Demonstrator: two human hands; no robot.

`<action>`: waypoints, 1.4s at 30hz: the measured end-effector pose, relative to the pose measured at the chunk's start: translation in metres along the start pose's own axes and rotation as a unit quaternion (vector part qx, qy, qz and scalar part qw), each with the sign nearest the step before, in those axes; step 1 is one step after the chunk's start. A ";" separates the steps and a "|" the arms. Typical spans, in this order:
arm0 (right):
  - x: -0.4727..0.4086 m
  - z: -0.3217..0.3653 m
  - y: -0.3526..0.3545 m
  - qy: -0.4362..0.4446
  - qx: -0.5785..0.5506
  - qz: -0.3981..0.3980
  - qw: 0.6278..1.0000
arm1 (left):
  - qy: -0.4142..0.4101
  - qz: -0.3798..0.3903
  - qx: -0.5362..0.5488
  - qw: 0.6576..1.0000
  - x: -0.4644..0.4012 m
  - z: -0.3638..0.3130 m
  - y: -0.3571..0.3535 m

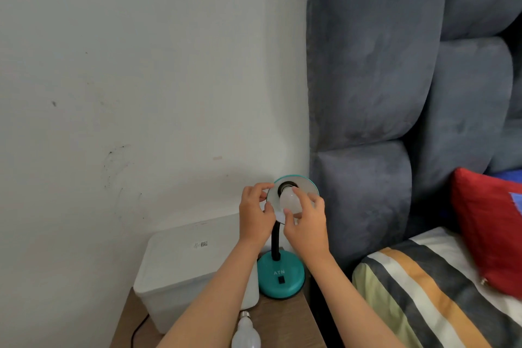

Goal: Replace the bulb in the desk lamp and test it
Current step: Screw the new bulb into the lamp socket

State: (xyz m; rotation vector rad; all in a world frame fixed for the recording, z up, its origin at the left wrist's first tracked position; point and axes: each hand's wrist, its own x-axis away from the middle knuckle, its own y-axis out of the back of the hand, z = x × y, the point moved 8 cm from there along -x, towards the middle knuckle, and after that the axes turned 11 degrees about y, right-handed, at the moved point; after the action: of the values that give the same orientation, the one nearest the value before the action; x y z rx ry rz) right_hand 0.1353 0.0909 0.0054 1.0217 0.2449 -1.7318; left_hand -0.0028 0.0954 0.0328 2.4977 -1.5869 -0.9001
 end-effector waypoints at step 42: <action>-0.010 -0.007 0.002 -0.041 0.022 0.036 0.998 | 0.005 0.024 -0.003 1.000 0.000 -0.002 0.001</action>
State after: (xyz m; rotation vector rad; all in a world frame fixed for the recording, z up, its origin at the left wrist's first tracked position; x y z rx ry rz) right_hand 0.1414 0.1013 0.0094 0.9763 0.1158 -1.7155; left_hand -0.0026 0.0943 0.0345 2.4457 -1.6312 -0.8843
